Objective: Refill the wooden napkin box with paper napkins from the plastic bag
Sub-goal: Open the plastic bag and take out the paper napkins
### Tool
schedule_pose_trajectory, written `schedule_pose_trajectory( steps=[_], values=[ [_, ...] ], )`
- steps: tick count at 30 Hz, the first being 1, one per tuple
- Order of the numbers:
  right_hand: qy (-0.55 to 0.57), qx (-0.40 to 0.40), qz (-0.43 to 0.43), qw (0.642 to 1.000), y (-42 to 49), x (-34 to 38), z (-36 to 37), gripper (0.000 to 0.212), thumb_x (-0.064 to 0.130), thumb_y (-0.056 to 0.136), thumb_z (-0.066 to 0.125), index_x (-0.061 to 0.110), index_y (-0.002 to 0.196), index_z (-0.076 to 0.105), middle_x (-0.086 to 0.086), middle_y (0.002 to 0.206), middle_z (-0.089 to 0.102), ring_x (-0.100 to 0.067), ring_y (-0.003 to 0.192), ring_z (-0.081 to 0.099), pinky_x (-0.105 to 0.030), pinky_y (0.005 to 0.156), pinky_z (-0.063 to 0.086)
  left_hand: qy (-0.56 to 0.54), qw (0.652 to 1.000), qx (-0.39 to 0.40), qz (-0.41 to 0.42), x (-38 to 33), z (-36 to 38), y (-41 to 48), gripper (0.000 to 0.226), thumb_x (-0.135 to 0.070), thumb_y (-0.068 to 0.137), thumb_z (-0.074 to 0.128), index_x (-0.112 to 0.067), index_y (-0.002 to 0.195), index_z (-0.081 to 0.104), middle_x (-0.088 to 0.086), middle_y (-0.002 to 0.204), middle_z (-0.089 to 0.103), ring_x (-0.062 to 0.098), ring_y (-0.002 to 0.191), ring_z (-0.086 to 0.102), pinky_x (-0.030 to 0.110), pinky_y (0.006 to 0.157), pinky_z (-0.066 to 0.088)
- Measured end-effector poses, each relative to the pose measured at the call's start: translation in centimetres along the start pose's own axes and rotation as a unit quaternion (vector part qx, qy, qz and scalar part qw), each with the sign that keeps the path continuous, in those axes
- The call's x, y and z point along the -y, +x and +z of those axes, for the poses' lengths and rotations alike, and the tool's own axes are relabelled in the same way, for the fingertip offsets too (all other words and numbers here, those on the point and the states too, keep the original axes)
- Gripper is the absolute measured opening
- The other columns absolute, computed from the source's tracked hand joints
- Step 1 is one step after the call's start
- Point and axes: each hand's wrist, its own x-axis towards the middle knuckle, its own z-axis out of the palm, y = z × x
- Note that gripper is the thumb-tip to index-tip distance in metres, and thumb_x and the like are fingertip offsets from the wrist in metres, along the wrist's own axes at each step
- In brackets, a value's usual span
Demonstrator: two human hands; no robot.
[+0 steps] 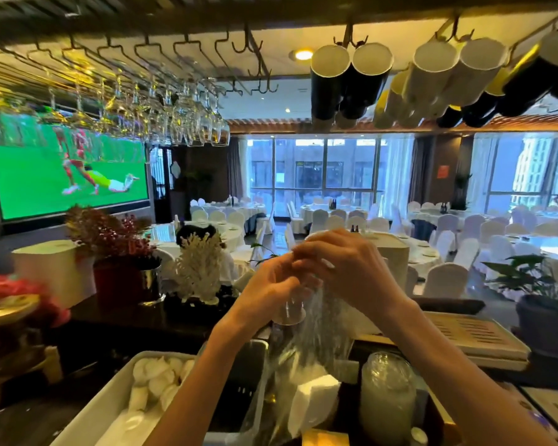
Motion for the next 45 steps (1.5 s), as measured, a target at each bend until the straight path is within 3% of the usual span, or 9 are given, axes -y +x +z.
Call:
schedule_pose_trajectory(
  steps=[9, 18, 23, 26, 34, 36, 39, 42, 45],
  values=[
    [0.039, -0.001, -0.002, 0.999, 0.0, 0.6, 0.6, 0.018, 0.024, 0.088, 0.069, 0.01, 0.097, 0.077, -0.006, 0.092, 0.078, -0.022, 0.077, 0.073, -0.041, 0.063, 0.06, 0.071, 0.997, 0.016, -0.001, 0.0, -1.4, -1.2, 0.047, 0.014, 0.083, 0.04, -0.015, 0.11, 0.066, 0.005, 0.098, 0.074, 0.023, 0.091, 0.072, 0.036, 0.074, 0.061],
    [0.129, 0.029, 0.029, 0.991, -0.8, 0.3, 0.0, 0.017, 0.022, 0.083, 0.075, 0.012, 0.096, 0.078, -0.002, 0.092, 0.077, -0.017, 0.079, 0.072, -0.033, 0.071, 0.059, 0.103, 0.994, 0.021, -0.043, 0.2, -1.3, -1.7, 0.041, 0.011, 0.086, 0.039, -0.005, 0.115, 0.063, 0.019, 0.097, 0.073, 0.034, 0.089, 0.072, 0.053, 0.081, 0.058],
    [0.133, 0.073, 0.059, 0.987, -0.9, -0.4, -0.8, 0.012, 0.018, 0.083, 0.075, 0.012, 0.094, 0.077, -0.001, 0.084, 0.076, -0.013, 0.069, 0.069, -0.03, 0.066, 0.058, 0.113, 0.992, 0.044, -0.04, 0.2, -0.4, -1.7, 0.049, 0.007, 0.078, 0.044, -0.022, 0.108, 0.069, -0.001, 0.085, 0.075, 0.017, 0.082, 0.072, 0.031, 0.074, 0.061],
    [0.079, 0.096, 0.03, 0.992, -1.4, 0.0, -0.5, 0.017, 0.026, 0.088, 0.068, 0.012, 0.098, 0.074, -0.001, 0.089, 0.074, -0.015, 0.076, 0.067, -0.034, 0.069, 0.057, 0.1, 0.993, 0.045, -0.038, 0.5, 0.0, -1.6, 0.05, 0.019, 0.083, 0.038, -0.014, 0.103, 0.07, -0.004, 0.081, 0.072, 0.012, 0.079, 0.071, 0.024, 0.068, 0.059],
    [0.158, 0.024, 0.117, 0.98, -1.8, -0.3, 0.1, 0.009, 0.008, 0.086, 0.071, 0.009, 0.095, 0.073, -0.003, 0.09, 0.072, -0.014, 0.079, 0.066, -0.028, 0.071, 0.056, 0.116, 0.993, -0.002, -0.009, 1.2, 0.8, -1.4, 0.057, 0.003, 0.083, 0.041, -0.043, 0.107, 0.066, -0.009, 0.102, 0.075, 0.02, 0.082, 0.073, 0.043, 0.074, 0.062],
    [0.1, -0.023, 0.193, 0.976, -1.4, 0.2, 0.9, 0.016, 0.021, 0.093, 0.064, 0.01, 0.103, 0.07, -0.003, 0.099, 0.072, -0.014, 0.085, 0.066, -0.033, 0.075, 0.057, 0.19, 0.978, -0.081, -0.009, 1.3, 1.4, -0.9, 0.057, 0.001, 0.088, 0.043, -0.047, 0.111, 0.061, -0.002, 0.098, 0.075, 0.021, 0.08, 0.072, 0.048, 0.074, 0.061],
    [0.187, 0.085, 0.317, 0.926, 0.4, 1.5, 1.5, 0.066, 0.07, 0.078, 0.054, 0.019, 0.119, 0.066, 0.005, 0.109, 0.07, -0.005, 0.091, 0.064, -0.022, 0.077, 0.053, 0.322, 0.938, -0.126, -0.002, 0.6, 3.1, -0.3, 0.043, -0.007, 0.093, 0.048, -0.028, 0.131, 0.05, 0.009, 0.107, 0.072, 0.026, 0.094, 0.069, 0.041, 0.083, 0.058],
    [0.22, 0.097, 0.322, 0.916, 1.6, 1.9, 1.7, 0.061, 0.058, 0.079, 0.066, 0.019, 0.126, 0.062, 0.002, 0.111, 0.073, -0.008, 0.095, 0.068, -0.026, 0.084, 0.056, 0.139, 0.987, -0.03, -0.075, -0.2, 3.5, -0.4, 0.066, 0.0, 0.087, 0.055, -0.023, 0.145, 0.033, 0.0, 0.14, 0.053, 0.013, 0.127, 0.053, 0.03, 0.105, 0.043],
    [0.246, 0.027, 0.319, 0.915, 1.9, 1.1, 1.3, 0.036, 0.024, 0.093, 0.065, 0.015, 0.128, 0.062, -0.005, 0.106, 0.076, -0.013, 0.093, 0.073, -0.039, 0.087, 0.06, -0.227, 0.97, 0.029, -0.083, -0.8, 1.5, -1.4, 0.097, 0.011, 0.076, 0.051, -0.036, 0.151, 0.012, 0.0, 0.157, 0.029, 0.02, 0.143, 0.032, 0.049, 0.118, 0.026]
  ],
)
